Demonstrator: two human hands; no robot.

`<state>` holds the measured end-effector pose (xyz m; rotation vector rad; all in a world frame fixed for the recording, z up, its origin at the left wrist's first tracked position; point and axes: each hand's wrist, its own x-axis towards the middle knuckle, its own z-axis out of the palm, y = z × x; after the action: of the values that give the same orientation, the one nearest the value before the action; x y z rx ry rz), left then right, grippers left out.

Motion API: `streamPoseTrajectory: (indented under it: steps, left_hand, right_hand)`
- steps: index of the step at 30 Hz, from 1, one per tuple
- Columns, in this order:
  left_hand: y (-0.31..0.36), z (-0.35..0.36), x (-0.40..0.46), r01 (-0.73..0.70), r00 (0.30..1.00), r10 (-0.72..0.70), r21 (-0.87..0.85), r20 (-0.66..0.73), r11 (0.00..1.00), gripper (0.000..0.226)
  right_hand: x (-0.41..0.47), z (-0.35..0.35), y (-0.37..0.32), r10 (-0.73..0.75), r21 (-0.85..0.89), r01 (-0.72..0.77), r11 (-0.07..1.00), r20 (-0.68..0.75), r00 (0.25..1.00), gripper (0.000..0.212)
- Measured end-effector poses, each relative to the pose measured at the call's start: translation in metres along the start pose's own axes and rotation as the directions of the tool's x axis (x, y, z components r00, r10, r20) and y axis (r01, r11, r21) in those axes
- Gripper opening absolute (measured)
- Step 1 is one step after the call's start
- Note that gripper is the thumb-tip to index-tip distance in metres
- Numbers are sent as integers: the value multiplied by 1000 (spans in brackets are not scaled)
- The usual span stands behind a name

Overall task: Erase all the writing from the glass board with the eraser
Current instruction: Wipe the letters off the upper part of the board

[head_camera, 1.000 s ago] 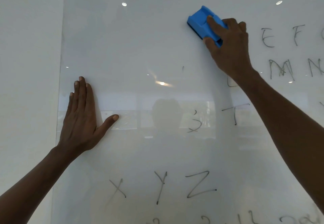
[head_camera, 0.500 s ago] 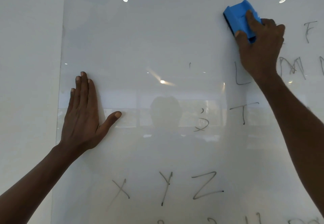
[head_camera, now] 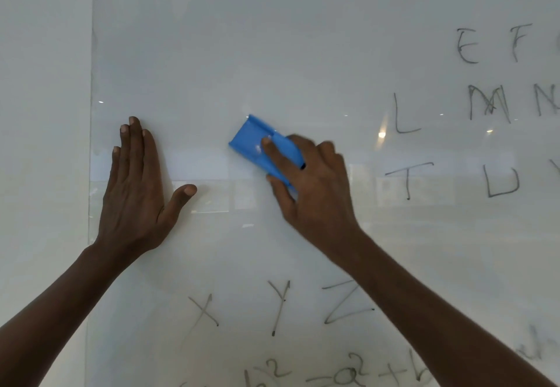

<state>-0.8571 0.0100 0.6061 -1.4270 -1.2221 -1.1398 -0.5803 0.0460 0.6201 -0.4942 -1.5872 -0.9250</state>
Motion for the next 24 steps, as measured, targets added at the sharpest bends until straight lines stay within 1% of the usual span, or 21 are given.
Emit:
streamPoseTrajectory:
  steps: [5, 10, 15, 20, 24]
  left_hand:
    - [18, 6, -14, 38, 999, -38, -20, -6, 999, 101]
    - [41, 13, -23, 29, 1000, -29, -25, 5, 999, 100]
    - [43, 14, -24, 25, 1000, -25, -8, 3, 1000, 99]
    - [44, 16, -23, 30, 1000, -30, 11, 0, 999, 99]
    - [44, 15, -24, 34, 999, -34, 13, 0, 999, 101]
  right_hand:
    - [-43, -3, -11, -50, -15, 51, 999, 69, 996, 47]
    - [-73, -9, -2, -93, -71, 102, 992, 115, 989, 46]
    - [-78, -21, 28, -102, -78, 106, 991, 63, 993, 46]
    - [-63, -36, 68, -60, -96, 59, 994, -2, 998, 47]
    - [-40, -49, 105, -22, -128, 19, 992, -24, 999, 48]
